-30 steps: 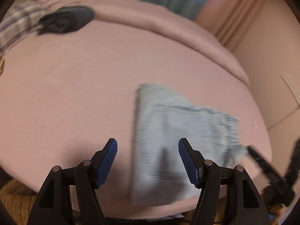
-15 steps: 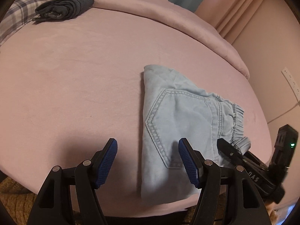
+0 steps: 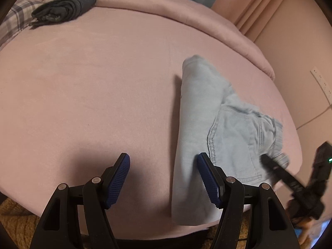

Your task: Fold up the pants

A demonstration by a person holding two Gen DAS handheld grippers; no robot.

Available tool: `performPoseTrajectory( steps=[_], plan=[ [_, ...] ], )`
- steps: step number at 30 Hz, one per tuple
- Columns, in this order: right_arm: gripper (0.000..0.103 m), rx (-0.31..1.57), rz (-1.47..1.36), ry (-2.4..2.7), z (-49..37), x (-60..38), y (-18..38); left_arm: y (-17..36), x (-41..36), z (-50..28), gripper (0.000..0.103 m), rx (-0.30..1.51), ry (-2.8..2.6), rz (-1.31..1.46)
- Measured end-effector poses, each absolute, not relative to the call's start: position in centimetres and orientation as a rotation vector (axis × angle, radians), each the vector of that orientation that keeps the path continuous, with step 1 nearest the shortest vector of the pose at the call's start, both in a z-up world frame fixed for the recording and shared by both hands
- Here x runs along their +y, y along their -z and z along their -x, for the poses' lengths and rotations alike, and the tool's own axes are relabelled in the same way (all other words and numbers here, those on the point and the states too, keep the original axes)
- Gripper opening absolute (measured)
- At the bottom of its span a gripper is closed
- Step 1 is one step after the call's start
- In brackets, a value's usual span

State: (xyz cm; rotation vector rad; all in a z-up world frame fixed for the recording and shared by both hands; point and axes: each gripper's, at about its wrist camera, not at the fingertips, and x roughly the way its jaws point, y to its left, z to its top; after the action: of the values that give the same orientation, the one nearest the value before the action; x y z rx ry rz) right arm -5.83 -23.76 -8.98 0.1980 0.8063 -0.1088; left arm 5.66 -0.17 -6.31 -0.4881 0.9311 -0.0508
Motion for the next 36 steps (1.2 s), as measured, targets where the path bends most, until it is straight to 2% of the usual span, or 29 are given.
performPoseTrajectory(
  steps=[2, 4, 6, 9, 13, 15, 16, 17, 18, 19, 20, 21, 27, 33, 36],
  plan=[
    [0.037, 0.785, -0.186, 0.105, 5.8, -23.7, 9.0, 6.6, -0.2, -5.8, 0.067, 0.93, 0.039, 0.477],
    [0.043, 0.803, -0.187, 0.12, 5.8, -23.9, 8.6, 6.8, 0.0, -6.0, 0.069, 0.925, 0.03, 0.493],
    [0.055, 0.821, -0.175, 0.169, 5.6, -23.8, 8.2, 6.9, -0.1, -6.4, 0.07, 0.922, 0.016, 0.488],
    [0.058, 0.807, -0.125, 0.211, 5.8, -22.9, 6.3, 6.4, -0.6, -6.3, 0.07, 0.923, 0.016, 0.47],
    [0.06, 0.662, -0.008, 0.255, 6.3, -21.0, 1.6, 5.3, -0.2, -5.5, 0.069, 0.904, 0.139, 0.547],
    [0.06, 0.605, 0.011, 0.168, 5.8, -19.5, 0.0, 4.9, -0.4, -5.0, 0.058, 0.873, 0.194, 0.575],
    [0.06, 0.605, 0.01, 0.097, 5.1, -18.4, -0.2, 4.9, -0.7, -5.0, 0.045, 0.873, 0.208, 0.57],
    [0.056, 0.633, 0.004, -0.002, 3.8, -17.0, 0.0, 5.2, -1.1, -5.1, 0.035, 0.887, 0.214, 0.554],
    [0.049, 0.65, -0.001, -0.06, 3.0, -16.0, 0.3, 5.8, -1.5, -5.3, 0.03, 0.917, 0.201, 0.533],
    [0.044, 0.673, -0.001, -0.124, 1.8, -14.9, 1.0, 6.5, -1.6, -5.4, 0.028, 0.937, 0.181, 0.525],
    [0.032, 0.706, 0.006, -0.175, 0.4, -13.7, 1.9, 7.0, -1.7, -5.4, 0.028, 0.94, 0.172, 0.531],
    [0.026, 0.753, 0.01, -0.214, -1.2, -12.7, 3.1, 7.2, -1.7, -5.4, 0.028, 0.936, 0.174, 0.54],
    [0.024, 0.961, 0.027, -0.184, -9.0, -10.9, 9.3, 8.0, -1.1, -5.7, 0.028, 0.957, 0.18, 0.573],
    [0.016, 0.993, 0.01, -0.203, -9.8, -11.5, 9.4, 8.0, -0.7, -6.1, 0.028, 0.966, 0.18, 0.555],
    [0.015, 0.98, -0.026, -0.196, -8.7, -11.2, 8.9, 7.8, -1.1, -5.6, 0.028, 0.963, 0.177, 0.54]
  ],
)
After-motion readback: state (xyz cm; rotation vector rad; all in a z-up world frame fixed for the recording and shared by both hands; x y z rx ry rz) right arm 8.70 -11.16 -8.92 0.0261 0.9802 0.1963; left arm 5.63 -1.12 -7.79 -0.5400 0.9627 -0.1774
